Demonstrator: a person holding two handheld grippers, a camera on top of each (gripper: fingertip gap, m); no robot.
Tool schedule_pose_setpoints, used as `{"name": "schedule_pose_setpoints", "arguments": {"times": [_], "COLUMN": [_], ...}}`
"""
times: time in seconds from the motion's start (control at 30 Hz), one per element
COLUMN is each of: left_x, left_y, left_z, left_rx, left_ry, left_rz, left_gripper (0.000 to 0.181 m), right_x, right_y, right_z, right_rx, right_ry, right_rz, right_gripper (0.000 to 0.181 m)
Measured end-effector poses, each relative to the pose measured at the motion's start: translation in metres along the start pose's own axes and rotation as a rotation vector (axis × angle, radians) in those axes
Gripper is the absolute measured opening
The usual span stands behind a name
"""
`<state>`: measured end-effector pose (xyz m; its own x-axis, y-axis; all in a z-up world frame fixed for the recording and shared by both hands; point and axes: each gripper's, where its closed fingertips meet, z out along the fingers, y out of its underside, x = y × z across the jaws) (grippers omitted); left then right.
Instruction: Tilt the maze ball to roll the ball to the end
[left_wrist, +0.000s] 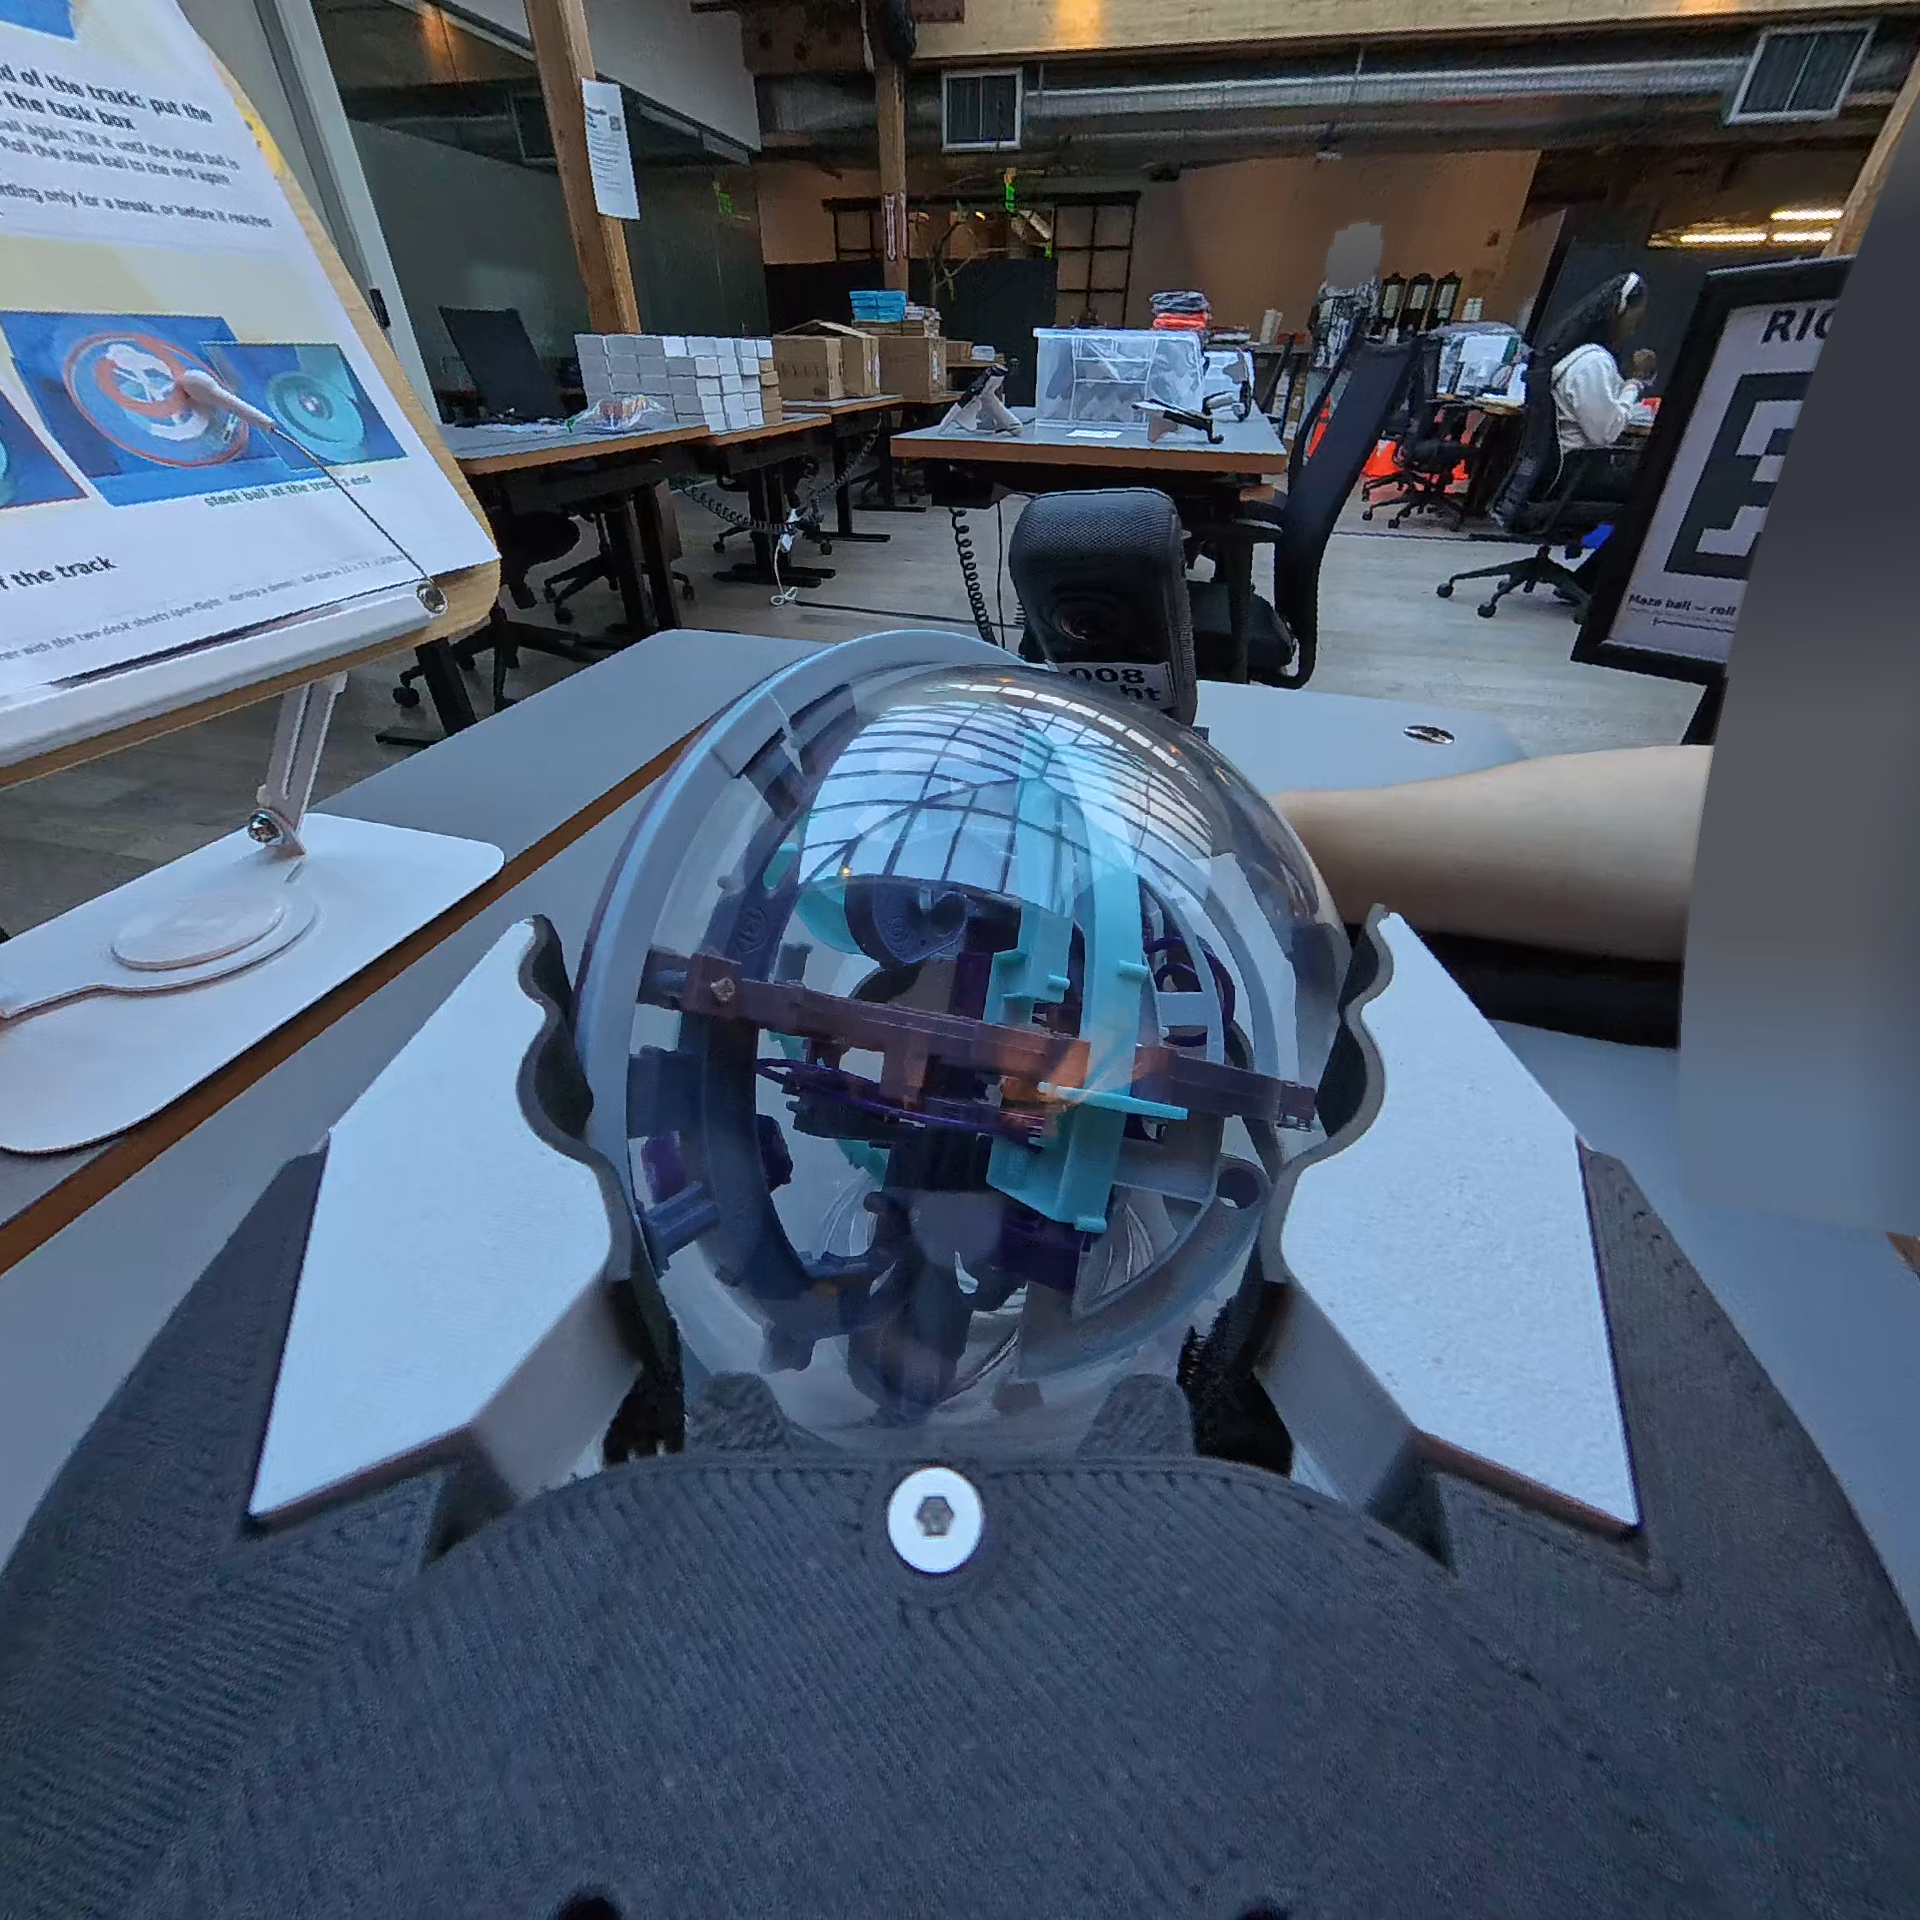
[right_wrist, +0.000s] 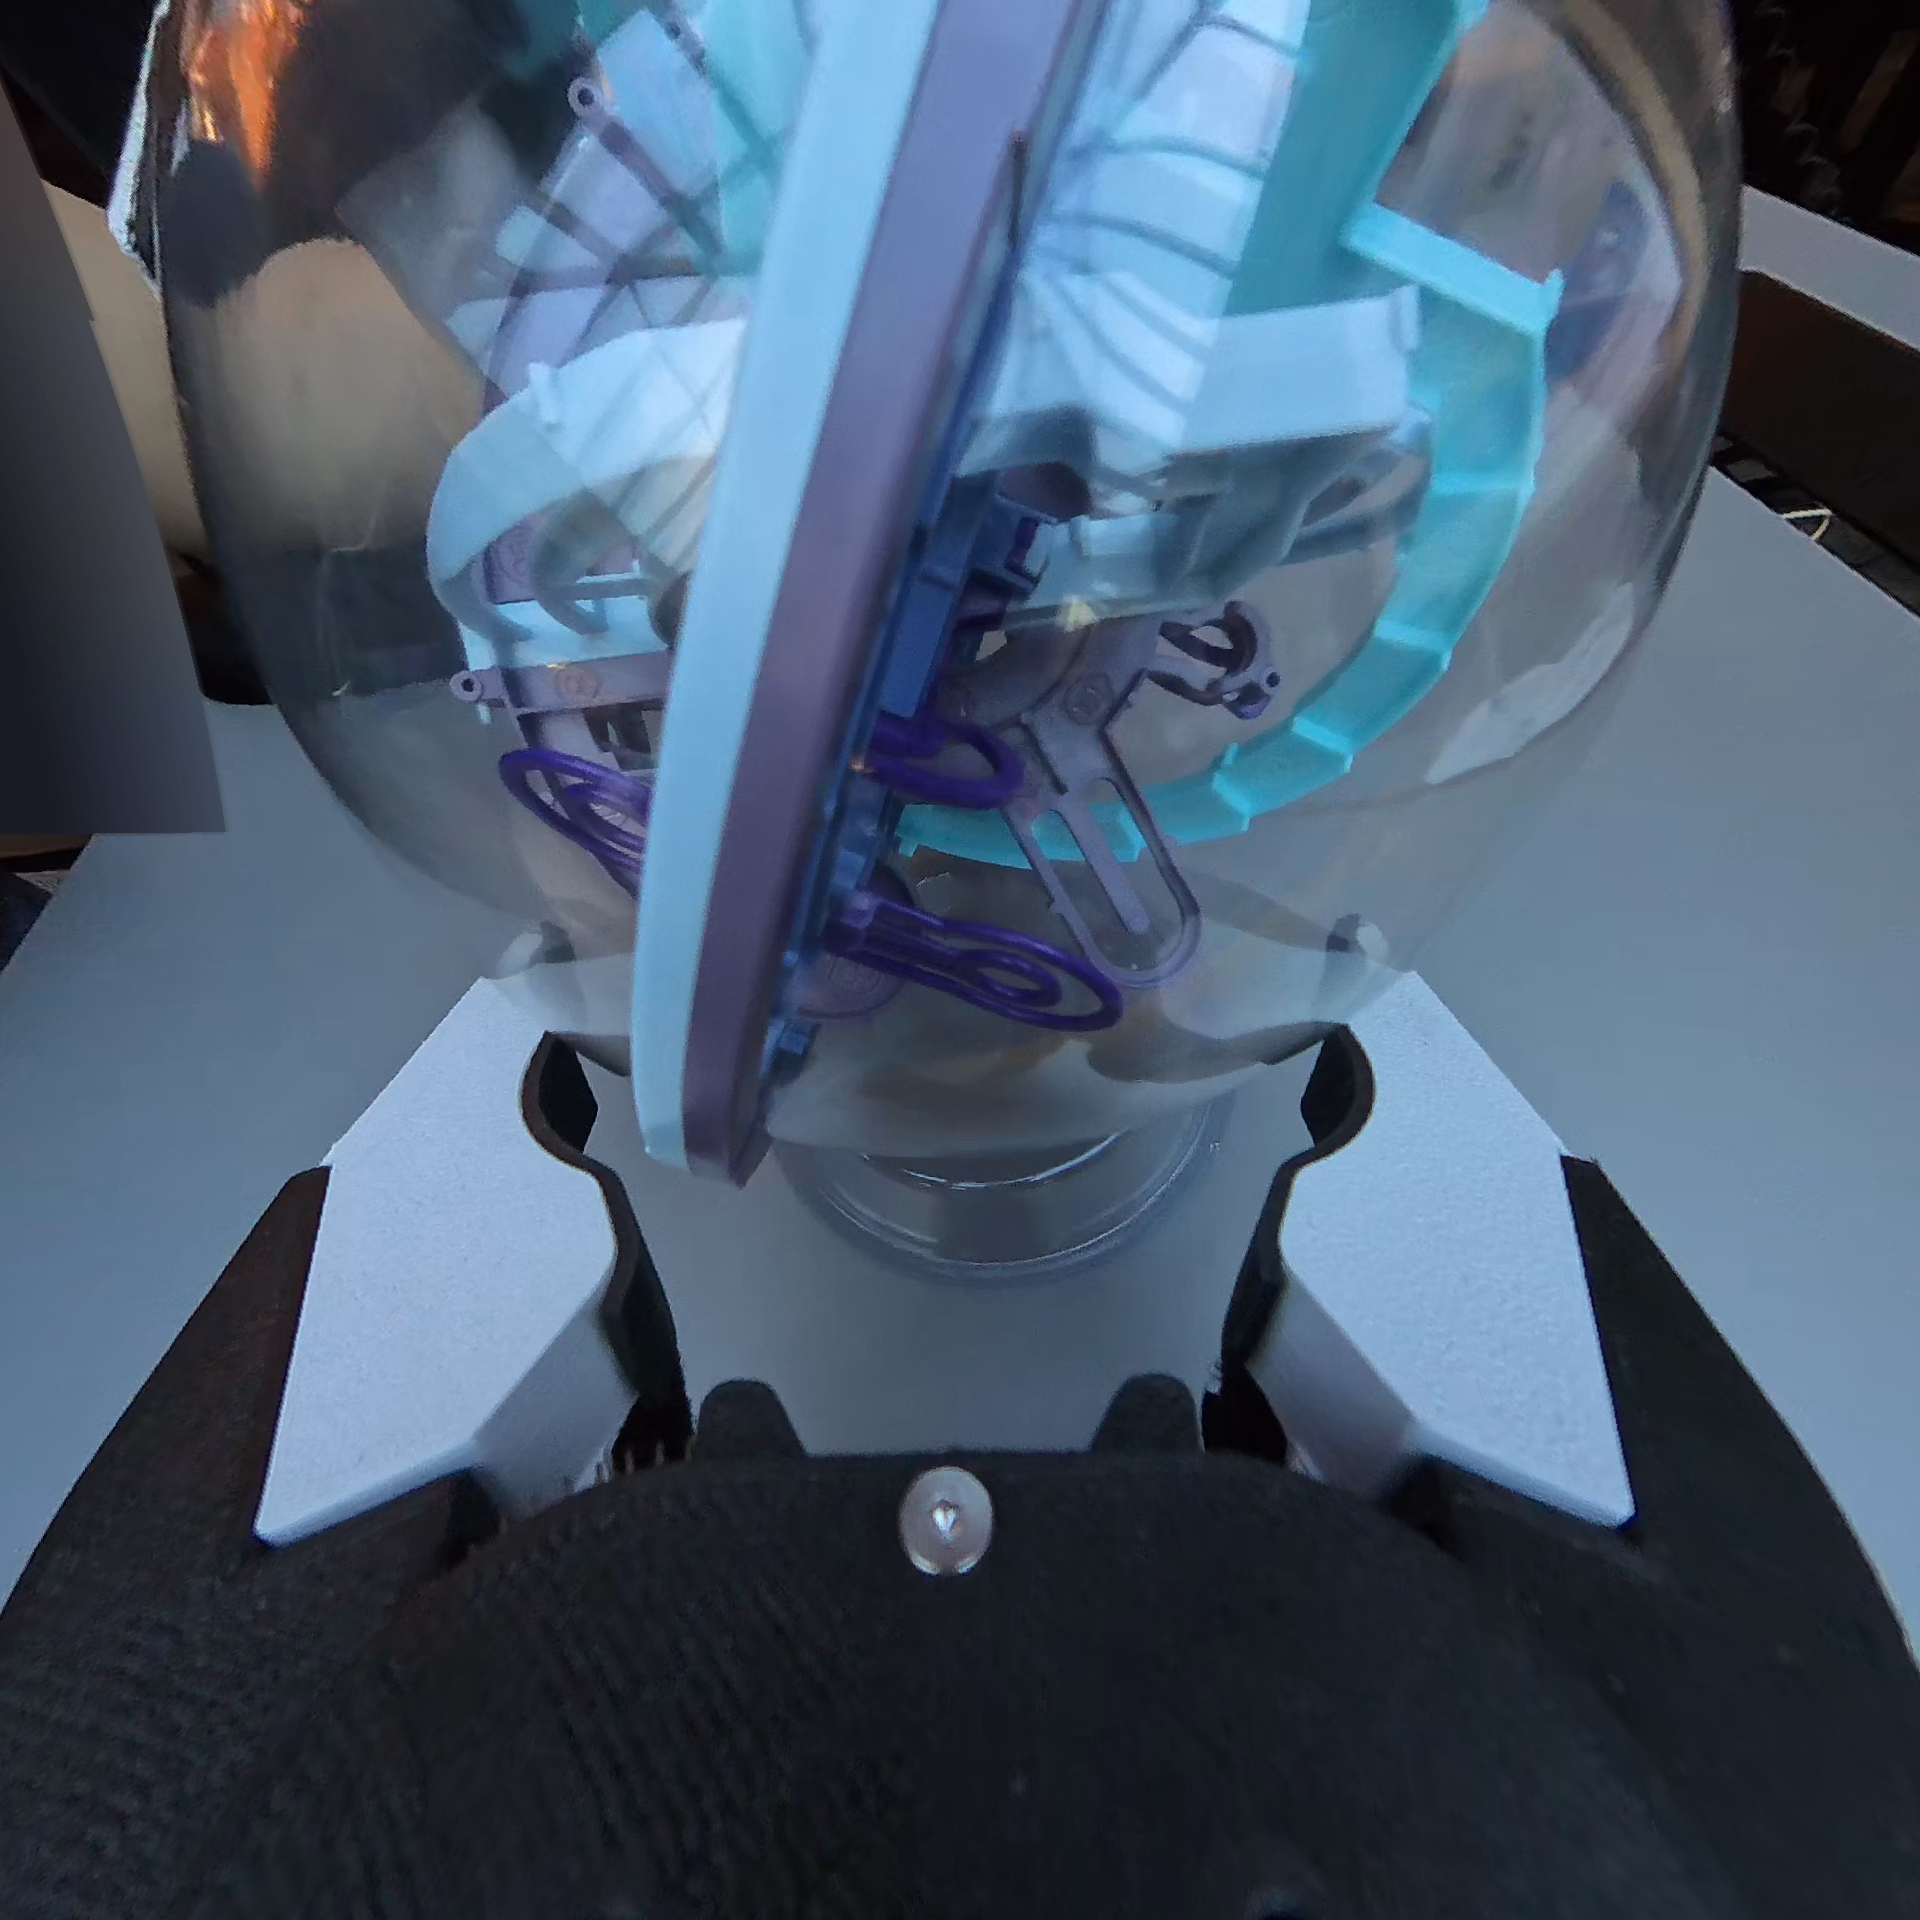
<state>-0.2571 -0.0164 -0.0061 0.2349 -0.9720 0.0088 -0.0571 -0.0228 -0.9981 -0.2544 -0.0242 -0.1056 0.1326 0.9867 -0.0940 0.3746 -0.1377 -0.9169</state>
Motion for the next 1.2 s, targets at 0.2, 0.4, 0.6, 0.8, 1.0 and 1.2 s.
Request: {"name": "schedule_pose_setpoints", "arguments": {"times": [0.2, 0.4, 0.6, 0.8, 1.0, 1.2], "left_x": [-0.001, -0.002, 0.001, 0.001, 0.002, 0.002], "left_y": [0.005, 0.006, 0.006, 0.006, 0.006, 0.005], "left_z": [0.0, 0.001, 0.003, 0.005, 0.006, 0.006], "left_rx": [-0.005, -0.001, -0.002, 0.002, 0.003, 0.008], "left_ry": [0.008, 0.008, 0.006, 0.001, 0.0, -0.005], "left_rz": [-0.003, -0.006, 0.014, 0.01, 0.013, 0.016], "left_gripper": [0.143, 0.143, 0.143, 0.144, 0.143, 0.143], "right_x": [0.001, 0.002, 0.001, 0.001, 0.0, 0.0], "right_y": [0.005, 0.007, 0.011, 0.012, 0.014, 0.016], "right_z": [0.002, 0.003, 0.003, 0.002, 0.002, 0.001], "right_rx": [-0.017, -0.02, -0.029, -0.038, -0.058, -0.071], "right_ry": [0.007, 0.013, 0.016, 0.017, 0.022, 0.027], "right_rz": [0.002, 0.003, -0.006, -0.002, -0.002, -0.002], "right_gripper": [0.141, 0.141, 0.141, 0.14, 0.14, 0.141]}}
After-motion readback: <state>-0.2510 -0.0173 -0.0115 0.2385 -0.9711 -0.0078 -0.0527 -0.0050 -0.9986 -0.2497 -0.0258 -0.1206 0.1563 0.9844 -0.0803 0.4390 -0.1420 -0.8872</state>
